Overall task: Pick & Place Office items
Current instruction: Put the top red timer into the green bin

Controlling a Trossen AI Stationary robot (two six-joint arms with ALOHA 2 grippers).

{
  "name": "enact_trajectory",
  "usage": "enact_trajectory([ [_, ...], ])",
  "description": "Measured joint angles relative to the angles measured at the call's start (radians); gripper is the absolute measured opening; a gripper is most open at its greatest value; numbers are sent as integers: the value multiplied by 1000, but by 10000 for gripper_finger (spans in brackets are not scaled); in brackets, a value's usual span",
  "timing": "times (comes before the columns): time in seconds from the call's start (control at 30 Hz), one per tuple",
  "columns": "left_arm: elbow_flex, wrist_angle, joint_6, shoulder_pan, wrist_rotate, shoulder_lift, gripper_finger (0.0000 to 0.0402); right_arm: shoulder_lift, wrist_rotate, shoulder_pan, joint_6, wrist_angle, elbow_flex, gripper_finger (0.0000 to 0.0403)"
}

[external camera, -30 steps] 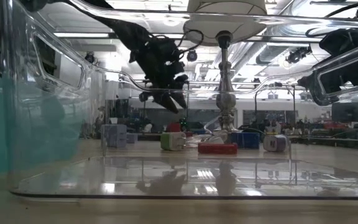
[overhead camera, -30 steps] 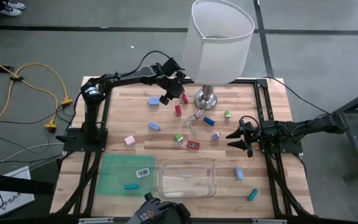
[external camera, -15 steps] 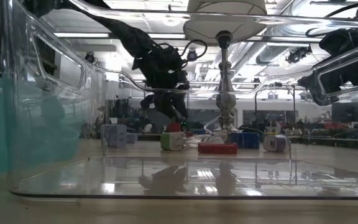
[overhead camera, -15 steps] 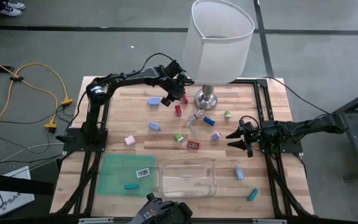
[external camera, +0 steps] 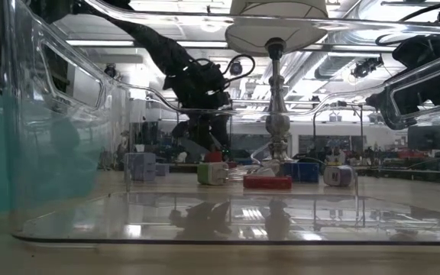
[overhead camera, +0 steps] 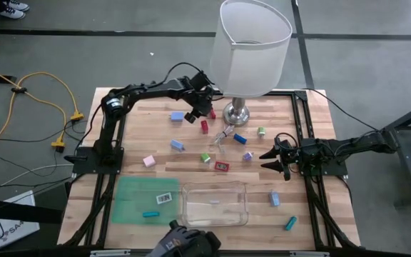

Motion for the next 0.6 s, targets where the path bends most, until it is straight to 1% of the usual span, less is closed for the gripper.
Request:
enact_trajectory([
  [0.13,0,4,-32,10,7,3,195,0,0,0,0,0,0,166],
  [0.37,0,21,-91,43,102,3,195,0,0,0,0,0,0,166],
  [0.6,0,45,-103,55,116,3,195,0,0,0,0,0,0,166],
])
